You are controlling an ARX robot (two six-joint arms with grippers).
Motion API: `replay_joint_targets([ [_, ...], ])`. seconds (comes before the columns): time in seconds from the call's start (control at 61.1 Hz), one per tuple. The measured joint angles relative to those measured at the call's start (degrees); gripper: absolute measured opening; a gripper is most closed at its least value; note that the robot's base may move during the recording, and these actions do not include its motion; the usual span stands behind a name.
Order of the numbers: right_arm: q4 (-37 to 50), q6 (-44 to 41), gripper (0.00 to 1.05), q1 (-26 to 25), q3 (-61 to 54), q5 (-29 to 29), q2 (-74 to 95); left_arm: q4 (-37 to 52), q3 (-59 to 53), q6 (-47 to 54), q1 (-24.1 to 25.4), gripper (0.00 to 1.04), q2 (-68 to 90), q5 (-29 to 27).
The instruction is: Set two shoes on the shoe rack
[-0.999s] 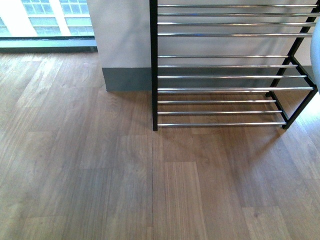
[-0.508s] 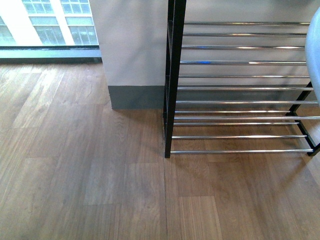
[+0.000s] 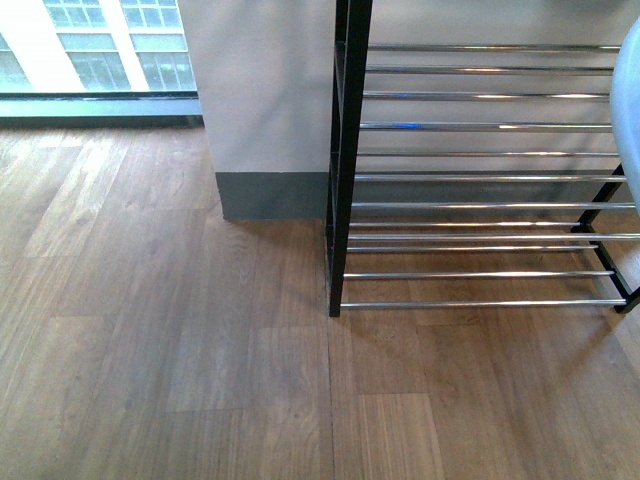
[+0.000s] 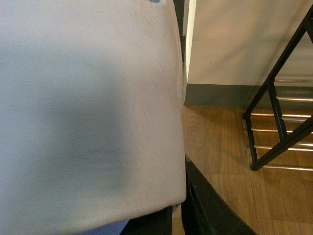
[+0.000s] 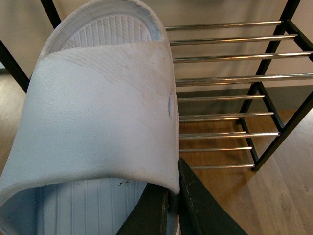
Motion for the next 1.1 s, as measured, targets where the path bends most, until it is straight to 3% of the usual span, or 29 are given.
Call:
replay_joint_targets([
  [1.097, 0.00, 0.00, 0.02, 0.00, 0.00, 0.00, 0.00, 0.00, 0.00, 0.00, 0.00, 0.02, 0.00, 0.00],
])
